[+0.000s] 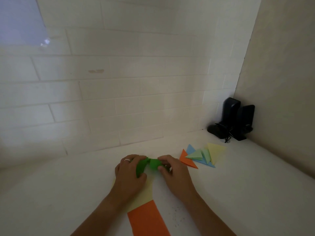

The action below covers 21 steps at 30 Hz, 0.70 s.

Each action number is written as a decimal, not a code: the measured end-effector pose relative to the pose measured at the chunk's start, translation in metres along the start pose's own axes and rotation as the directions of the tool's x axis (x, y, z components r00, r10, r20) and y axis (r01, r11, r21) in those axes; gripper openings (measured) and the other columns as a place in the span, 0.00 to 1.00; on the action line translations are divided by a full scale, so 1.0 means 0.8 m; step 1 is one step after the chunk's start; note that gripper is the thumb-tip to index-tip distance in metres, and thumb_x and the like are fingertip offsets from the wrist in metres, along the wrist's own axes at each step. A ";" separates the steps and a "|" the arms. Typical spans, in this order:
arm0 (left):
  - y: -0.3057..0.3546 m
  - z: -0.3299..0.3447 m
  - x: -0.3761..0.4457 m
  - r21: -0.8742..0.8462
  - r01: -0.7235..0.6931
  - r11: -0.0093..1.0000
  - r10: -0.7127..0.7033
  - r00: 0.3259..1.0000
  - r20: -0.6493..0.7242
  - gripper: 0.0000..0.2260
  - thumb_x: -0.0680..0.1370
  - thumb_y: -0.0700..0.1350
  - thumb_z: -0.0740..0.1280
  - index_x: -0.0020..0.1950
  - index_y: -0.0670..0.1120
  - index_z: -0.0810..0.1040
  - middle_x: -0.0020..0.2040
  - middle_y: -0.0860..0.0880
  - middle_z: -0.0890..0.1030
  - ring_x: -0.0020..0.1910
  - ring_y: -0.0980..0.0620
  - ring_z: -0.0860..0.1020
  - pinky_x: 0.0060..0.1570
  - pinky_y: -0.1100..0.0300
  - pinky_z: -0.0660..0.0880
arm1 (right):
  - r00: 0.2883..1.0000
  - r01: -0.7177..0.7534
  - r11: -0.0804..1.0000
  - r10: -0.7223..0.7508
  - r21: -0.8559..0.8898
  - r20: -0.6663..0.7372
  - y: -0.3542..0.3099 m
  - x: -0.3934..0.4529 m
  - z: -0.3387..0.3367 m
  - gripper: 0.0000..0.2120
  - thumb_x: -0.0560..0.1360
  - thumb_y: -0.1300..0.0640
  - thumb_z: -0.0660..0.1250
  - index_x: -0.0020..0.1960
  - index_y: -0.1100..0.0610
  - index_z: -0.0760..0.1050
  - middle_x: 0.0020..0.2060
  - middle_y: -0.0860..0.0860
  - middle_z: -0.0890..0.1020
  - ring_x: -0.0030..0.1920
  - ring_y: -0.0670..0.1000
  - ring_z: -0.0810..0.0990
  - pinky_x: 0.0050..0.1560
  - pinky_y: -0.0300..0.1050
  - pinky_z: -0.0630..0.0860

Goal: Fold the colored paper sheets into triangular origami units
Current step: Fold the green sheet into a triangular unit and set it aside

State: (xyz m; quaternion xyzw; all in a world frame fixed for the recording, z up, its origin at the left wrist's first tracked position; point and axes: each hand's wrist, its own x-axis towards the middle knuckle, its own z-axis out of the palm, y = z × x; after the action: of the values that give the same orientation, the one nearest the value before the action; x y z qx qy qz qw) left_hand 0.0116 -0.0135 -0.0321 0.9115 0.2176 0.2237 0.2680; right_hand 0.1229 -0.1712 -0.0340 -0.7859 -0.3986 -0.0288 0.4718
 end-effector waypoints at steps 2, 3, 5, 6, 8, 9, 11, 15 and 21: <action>0.003 -0.002 -0.002 -0.020 -0.010 1.000 0.010 1.000 -0.016 0.32 0.67 0.51 0.62 0.73 0.59 0.73 0.68 0.57 0.73 0.72 0.53 0.67 0.67 0.58 0.57 | 0.999 -0.019 0.994 0.024 0.110 -0.041 -0.005 -0.001 -0.005 0.11 0.81 0.57 0.69 0.63 0.50 0.78 0.48 0.43 0.83 0.50 0.42 0.80 0.47 0.31 0.72; 0.005 -0.002 -0.003 -0.032 -0.031 0.999 0.030 0.999 -0.026 0.32 0.68 0.52 0.63 0.74 0.60 0.72 0.68 0.59 0.72 0.73 0.54 0.66 0.67 0.58 0.56 | 0.999 -0.017 0.988 0.024 0.156 -0.043 -0.007 -0.002 -0.006 0.11 0.81 0.56 0.68 0.63 0.49 0.78 0.47 0.43 0.83 0.50 0.43 0.80 0.47 0.32 0.73; 0.009 -0.004 -0.004 -0.068 -0.107 0.992 0.103 0.993 -0.063 0.26 0.71 0.55 0.63 0.70 0.64 0.72 0.66 0.64 0.71 0.71 0.57 0.68 0.67 0.56 0.59 | 1.000 0.005 0.977 -0.002 0.214 -0.014 -0.011 -0.004 -0.007 0.11 0.82 0.57 0.68 0.63 0.48 0.77 0.47 0.43 0.83 0.51 0.44 0.81 0.47 0.34 0.75; 0.011 -0.005 -0.004 -0.100 -0.149 0.984 0.141 0.986 -0.089 0.21 0.73 0.56 0.63 0.66 0.65 0.75 0.64 0.67 0.73 0.69 0.59 0.71 0.66 0.54 0.62 | 1.000 0.016 0.974 -0.019 0.225 0.008 -0.013 -0.005 -0.006 0.11 0.82 0.57 0.67 0.63 0.47 0.77 0.47 0.43 0.83 0.52 0.45 0.81 0.47 0.34 0.75; 0.014 -0.008 -0.005 -0.166 -0.227 0.960 0.203 0.967 -0.154 0.11 0.75 0.52 0.65 0.56 0.62 0.80 0.56 0.67 0.79 0.61 0.60 0.78 0.61 0.49 0.72 | 0.999 0.034 0.971 -0.043 0.236 0.033 -0.015 -0.006 -0.006 0.10 0.82 0.55 0.67 0.63 0.47 0.77 0.47 0.42 0.84 0.52 0.45 0.81 0.47 0.35 0.75; 0.015 -0.009 -0.005 -0.196 -0.252 0.948 0.218 0.959 -0.181 0.08 0.77 0.48 0.66 0.53 0.59 0.81 0.51 0.64 0.82 0.54 0.58 0.81 0.55 0.49 0.75 | 0.998 0.039 0.968 -0.049 0.248 0.035 -0.016 -0.007 -0.007 0.10 0.82 0.52 0.66 0.63 0.47 0.77 0.48 0.42 0.83 0.52 0.45 0.81 0.47 0.35 0.75; 0.018 -0.011 -0.005 -0.278 -0.236 0.931 0.185 0.962 -0.199 0.06 0.82 0.44 0.68 0.50 0.55 0.82 0.42 0.59 0.82 0.42 0.55 0.81 0.42 0.51 0.77 | 0.998 0.044 0.960 -0.053 0.278 0.026 -0.019 -0.007 -0.008 0.12 0.81 0.47 0.65 0.63 0.47 0.76 0.50 0.40 0.83 0.53 0.45 0.81 0.48 0.35 0.76; 0.026 -0.016 -0.007 -0.374 -0.181 0.909 0.114 0.974 -0.194 0.11 0.84 0.46 0.65 0.43 0.49 0.81 0.35 0.52 0.79 0.34 0.50 0.78 0.34 0.48 0.78 | 0.998 0.063 0.960 -0.057 0.272 -0.033 -0.016 -0.004 -0.007 0.07 0.80 0.55 0.70 0.57 0.50 0.77 0.44 0.42 0.83 0.48 0.49 0.82 0.44 0.39 0.77; 0.030 -0.017 -0.007 -0.426 -0.116 0.897 0.087 0.992 -0.087 0.16 0.80 0.54 0.67 0.39 0.46 0.83 0.33 0.51 0.82 0.33 0.52 0.79 0.33 0.56 0.73 | 0.987 0.047 0.937 0.010 0.347 -0.161 -0.014 -0.004 -0.012 0.09 0.78 0.63 0.72 0.52 0.51 0.77 0.37 0.49 0.80 0.39 0.48 0.79 0.38 0.36 0.74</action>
State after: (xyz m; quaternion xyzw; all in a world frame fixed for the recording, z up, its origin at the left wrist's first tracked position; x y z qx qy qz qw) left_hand 0.0065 -0.0293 -0.0099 0.8323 0.1237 0.3095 0.4429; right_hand 0.1165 -0.1772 -0.0218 -0.6810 -0.3653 -0.0251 0.6341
